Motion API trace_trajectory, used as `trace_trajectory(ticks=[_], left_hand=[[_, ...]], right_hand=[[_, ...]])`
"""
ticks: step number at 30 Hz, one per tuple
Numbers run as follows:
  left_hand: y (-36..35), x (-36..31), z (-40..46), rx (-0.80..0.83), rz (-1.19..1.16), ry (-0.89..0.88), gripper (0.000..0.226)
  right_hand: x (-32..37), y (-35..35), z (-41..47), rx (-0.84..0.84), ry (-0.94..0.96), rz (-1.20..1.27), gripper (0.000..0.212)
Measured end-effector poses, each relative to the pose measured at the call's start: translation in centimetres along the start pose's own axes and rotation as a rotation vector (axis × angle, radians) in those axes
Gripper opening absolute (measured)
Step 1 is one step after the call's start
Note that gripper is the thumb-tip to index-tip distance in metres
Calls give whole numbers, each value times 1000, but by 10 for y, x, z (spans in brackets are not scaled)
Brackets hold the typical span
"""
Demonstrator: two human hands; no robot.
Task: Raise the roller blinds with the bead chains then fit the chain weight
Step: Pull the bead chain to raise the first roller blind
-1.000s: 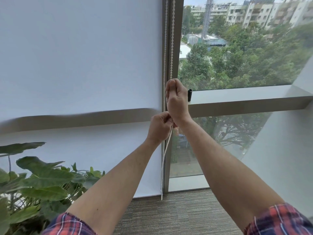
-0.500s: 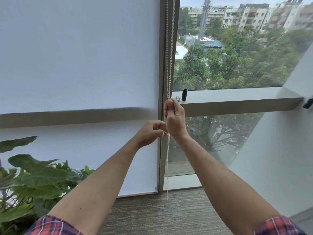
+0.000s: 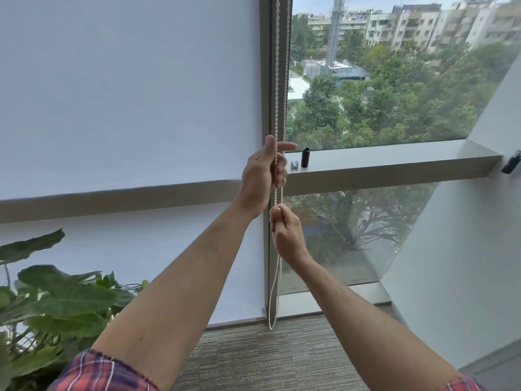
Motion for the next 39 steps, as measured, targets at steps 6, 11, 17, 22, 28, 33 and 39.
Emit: trace_trajectory(ticks=[6,11,17,22,28,33,39], left_hand=[[-11,11,-5,-163,-4,-58,52],[-2,46,-16,-235,65,-16,52],[11,52,-18,-315,139,-29,52],[17,49,-22,-360,178,-54,51],[14,53,-25,-343,138,-25,46],[14,51,-25,-340,170,-33,51],[13,66,-31,-318,181,-6,44]], right_hand=[[-3,-1,-11,-1,-15,-12,38],[-25,-4,-39,90,-99,12,39],[-28,-2,-32,242,-280,220,29],[-15,23,20,203,-312,299,47],[63,23,97,64,-139,578,31],[123,9,125,120,43,626,36],[113,3,107,-43,78,523,38]])
Point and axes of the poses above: each hand's wrist, its own z-axis towards the middle knuckle, its own y-axis out of the back of the hand, x = y × z, the point moved 5 cm from there along z, towards the middle knuckle, and after that the axes turned 12 degrees about y, right-handed, at the moved point
